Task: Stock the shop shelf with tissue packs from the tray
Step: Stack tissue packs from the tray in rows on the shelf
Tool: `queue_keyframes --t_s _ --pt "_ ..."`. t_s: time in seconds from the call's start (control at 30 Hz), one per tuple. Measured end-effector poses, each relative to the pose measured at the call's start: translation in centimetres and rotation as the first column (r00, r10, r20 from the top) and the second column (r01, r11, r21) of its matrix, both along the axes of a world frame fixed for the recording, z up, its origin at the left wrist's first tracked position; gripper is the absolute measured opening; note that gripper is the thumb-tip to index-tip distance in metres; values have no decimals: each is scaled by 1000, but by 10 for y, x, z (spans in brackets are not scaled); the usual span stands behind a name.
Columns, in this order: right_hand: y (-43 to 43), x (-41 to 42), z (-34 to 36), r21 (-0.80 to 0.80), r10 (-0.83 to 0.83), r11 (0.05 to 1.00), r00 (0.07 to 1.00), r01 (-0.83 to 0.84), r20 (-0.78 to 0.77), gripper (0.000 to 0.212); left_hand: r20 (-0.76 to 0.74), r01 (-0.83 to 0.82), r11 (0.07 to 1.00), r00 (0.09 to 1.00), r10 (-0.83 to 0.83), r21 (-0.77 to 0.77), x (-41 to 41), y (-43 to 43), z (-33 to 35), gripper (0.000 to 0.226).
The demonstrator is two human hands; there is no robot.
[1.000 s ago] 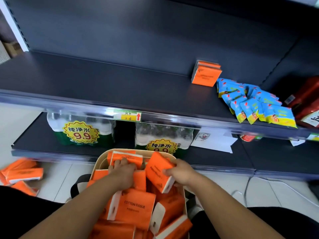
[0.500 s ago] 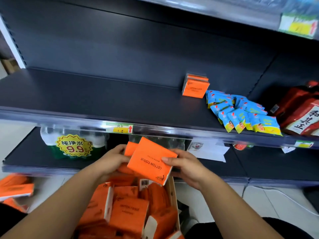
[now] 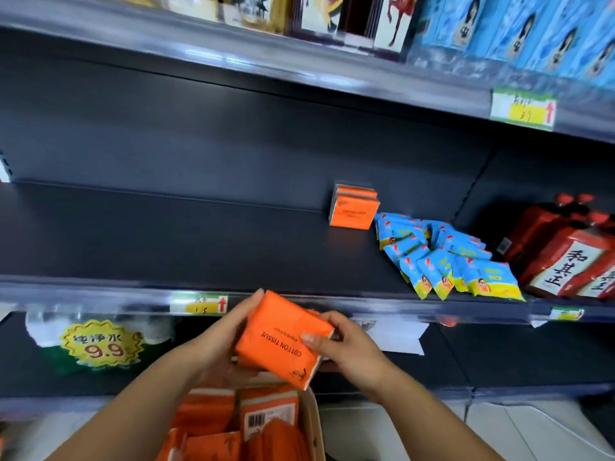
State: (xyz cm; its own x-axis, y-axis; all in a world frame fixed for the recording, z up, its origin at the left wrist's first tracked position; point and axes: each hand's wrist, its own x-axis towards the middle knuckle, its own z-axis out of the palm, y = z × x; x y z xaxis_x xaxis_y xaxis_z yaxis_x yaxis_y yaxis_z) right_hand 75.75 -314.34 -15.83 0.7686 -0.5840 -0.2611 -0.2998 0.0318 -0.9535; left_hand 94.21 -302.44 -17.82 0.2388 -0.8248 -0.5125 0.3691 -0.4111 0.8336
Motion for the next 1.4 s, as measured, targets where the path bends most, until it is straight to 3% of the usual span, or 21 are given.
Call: queue_keyframes --t_s 0.13,0.3,0.43,0.53,0.7,1.0,1.23,1.4 --pt "-29 4 12 -36 -76 996 994 79 73 35 134 16 995 991 -3 -95 1 -42 13 88" --pt "-39 -14 36 -135 -76 986 986 96 146 55 207 65 977 978 -22 -204 -5 -59 44 82" --pt "-39 -37 53 -115 -21 993 991 36 129 98 225 89 956 974 -25 -278 -21 -55 69 81" --pt "-38 -46 66 -157 18 988 996 -3 93 117 222 90 942 975 -17 -323 -30 -54 82 83" --pt "-50 -39 76 -176 -18 984 995 36 99 103 236 35 941 971 48 -338 -24 -62 92 97" --pt "-105 12 75 -290 -5 957 997 27 77 82 402 159 950 915 -39 -269 27 -96 91 61" --pt "-134 14 79 -301 11 953 996 15 84 80 471 142 946 882 12 -291 23 -123 93 90" --pt "-160 15 70 -436 -13 900 1000 7 -12 91 621 165 963 783 3 -213 19 -156 85 102"
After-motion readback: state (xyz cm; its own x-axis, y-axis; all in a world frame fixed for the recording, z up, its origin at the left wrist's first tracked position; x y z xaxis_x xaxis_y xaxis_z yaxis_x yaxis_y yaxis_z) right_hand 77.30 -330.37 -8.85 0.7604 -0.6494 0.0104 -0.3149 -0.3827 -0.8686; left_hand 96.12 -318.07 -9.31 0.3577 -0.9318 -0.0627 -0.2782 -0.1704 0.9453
